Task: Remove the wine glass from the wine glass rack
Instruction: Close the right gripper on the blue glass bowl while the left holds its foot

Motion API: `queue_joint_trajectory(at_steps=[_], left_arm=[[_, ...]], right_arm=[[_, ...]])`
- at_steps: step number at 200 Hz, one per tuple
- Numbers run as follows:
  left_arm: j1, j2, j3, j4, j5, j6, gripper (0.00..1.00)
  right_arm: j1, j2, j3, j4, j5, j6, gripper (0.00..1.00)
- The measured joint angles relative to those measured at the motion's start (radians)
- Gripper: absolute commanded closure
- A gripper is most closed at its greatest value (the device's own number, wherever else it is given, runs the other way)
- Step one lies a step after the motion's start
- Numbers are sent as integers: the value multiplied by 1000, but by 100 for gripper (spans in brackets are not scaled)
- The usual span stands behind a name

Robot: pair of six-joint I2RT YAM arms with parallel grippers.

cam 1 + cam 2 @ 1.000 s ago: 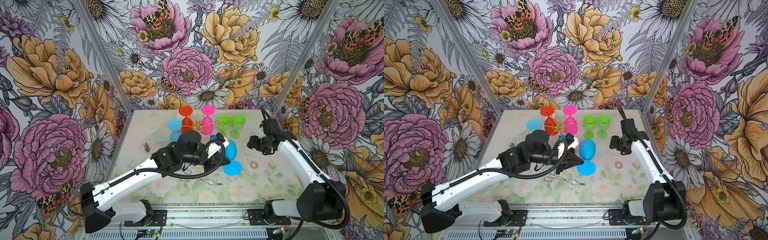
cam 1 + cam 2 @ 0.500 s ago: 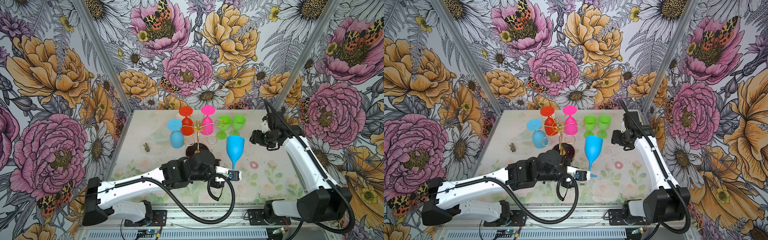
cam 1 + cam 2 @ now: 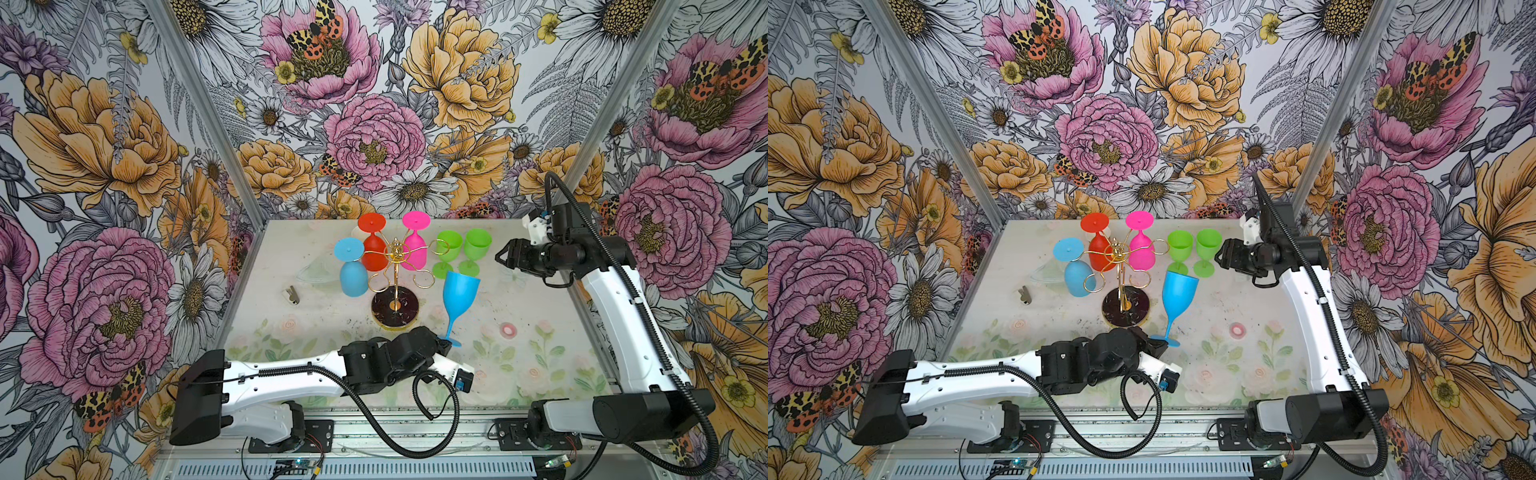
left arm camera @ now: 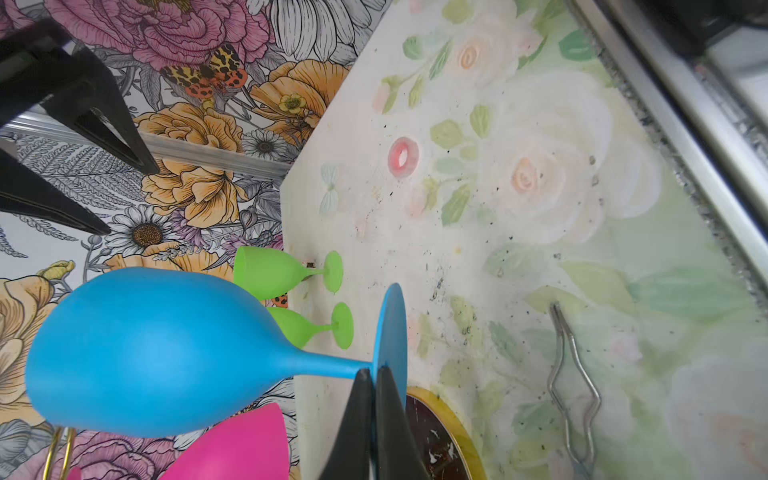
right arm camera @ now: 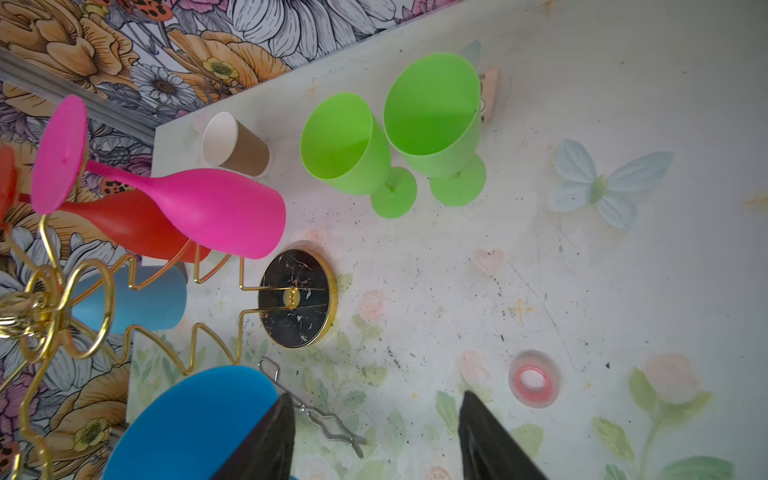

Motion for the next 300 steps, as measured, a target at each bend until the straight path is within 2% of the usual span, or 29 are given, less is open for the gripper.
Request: queue_joint_trajectory(at_steps=[36,132,189,300], left_arm=[[0,20,-59,108,-94,115,100],[0,70,-180,375,-225,389,100],[0,77,-196,443,-255,463,100],[0,130,-228,550,-287,572,100]], right_arm=[[45,22,15,-45,-101,-20,38],[89,36,26,-89,-205,-26,43],[127,55,26,-96,-208,-34,54],[129,76,26,-103,-213,-46,75]])
